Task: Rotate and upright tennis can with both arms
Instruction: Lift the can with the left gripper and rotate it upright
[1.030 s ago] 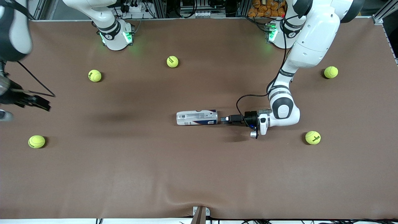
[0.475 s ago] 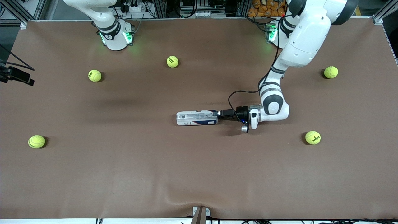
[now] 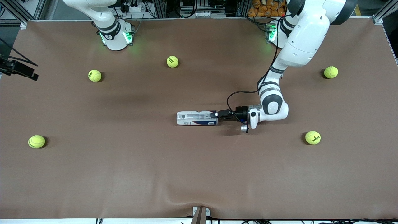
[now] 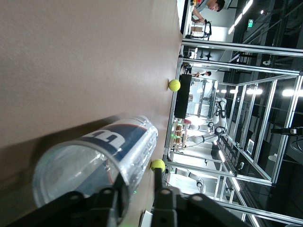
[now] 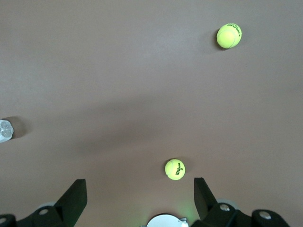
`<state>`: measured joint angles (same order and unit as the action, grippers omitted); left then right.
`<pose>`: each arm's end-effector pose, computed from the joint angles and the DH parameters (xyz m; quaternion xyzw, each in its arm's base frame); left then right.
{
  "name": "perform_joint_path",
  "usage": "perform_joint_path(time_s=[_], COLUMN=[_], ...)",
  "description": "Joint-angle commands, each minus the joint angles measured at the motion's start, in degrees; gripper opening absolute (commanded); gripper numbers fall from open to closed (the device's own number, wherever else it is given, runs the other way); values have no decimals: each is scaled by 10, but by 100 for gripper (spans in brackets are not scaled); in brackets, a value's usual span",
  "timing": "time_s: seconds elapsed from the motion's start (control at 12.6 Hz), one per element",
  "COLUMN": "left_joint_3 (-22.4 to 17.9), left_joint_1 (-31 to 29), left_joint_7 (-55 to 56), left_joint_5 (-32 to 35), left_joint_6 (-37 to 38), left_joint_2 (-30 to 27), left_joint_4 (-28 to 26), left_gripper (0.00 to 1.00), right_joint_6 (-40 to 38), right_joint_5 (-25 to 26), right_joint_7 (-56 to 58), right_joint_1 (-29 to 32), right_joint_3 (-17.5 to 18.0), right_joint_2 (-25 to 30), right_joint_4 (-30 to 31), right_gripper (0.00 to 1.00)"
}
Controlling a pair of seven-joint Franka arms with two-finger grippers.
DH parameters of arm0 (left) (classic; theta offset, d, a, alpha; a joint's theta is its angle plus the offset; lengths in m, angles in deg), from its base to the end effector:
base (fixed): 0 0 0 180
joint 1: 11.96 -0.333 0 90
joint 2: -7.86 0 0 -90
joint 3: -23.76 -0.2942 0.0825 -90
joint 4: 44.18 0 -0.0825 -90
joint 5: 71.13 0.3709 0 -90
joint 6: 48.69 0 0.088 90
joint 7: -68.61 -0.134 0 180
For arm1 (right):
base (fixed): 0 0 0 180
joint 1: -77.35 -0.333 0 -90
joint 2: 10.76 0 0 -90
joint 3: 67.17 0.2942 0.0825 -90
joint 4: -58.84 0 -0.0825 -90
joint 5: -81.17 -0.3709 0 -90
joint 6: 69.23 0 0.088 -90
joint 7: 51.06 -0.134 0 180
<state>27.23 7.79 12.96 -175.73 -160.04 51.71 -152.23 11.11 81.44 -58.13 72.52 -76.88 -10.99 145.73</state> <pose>0.5113 -0.3169 0.0999 0.7638 0.0522 -0.0398 0.6421 0.5196 -0.0449 0.5845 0.9928 -0.1042 -0.0590 0.0038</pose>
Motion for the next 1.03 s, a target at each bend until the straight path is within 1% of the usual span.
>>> perform_joint_path(time_s=[0.0,0.16,0.24,0.32,0.4,0.48,0.55,0.63,0.71,0.79,0.95], left_joint_3=[3,0,-1,-3,-5,-13,-21,-29,-34,-45,-48], left_joint_1=[-3,-6,-6,-8,-13,-13,-14,-13,-13,-12,-12], left_joint_7=[-7,36,68,93,106,120,147,190,253,325,449], left_joint_5=[-7,10,41,56,68,86,101,137,181,244,368], left_joint_6=[-3,-3,-4,-4,-5,-5,-5,-5,-7,-11,-10], left_joint_2=[-2,-11,-31,-44,-55,-66,-70,-79,-91,-108,-115], left_joint_4=[6,11,17,23,28,37,48,65,86,111,171], left_gripper=[0,0,0,0,0,0,0,0,0,0,0], right_joint_6=[-12,-13,-13,-15,-16,-17,-17,-18,-18,-21,-30], right_joint_5=[-5,-4,-2,0,0,-3,-4,-4,-4,-4,-5], right_joint_7=[9,32,47,62,65,65,65,58,56,52,37], right_joint_1=[1,4,7,9,14,32,49,76,91,90,87], right_joint_3=[-3,-7,-8,-9,-6,0,21,48,67,68,69], right_joint_2=[0,7,7,8,7,4,1,1,1,1,3], right_joint_4=[-12,-14,-15,-20,-26,-29,-30,-30,-31,-31,-31], right_gripper=[100,100,100,100,100,100,100,100,100,100,100])
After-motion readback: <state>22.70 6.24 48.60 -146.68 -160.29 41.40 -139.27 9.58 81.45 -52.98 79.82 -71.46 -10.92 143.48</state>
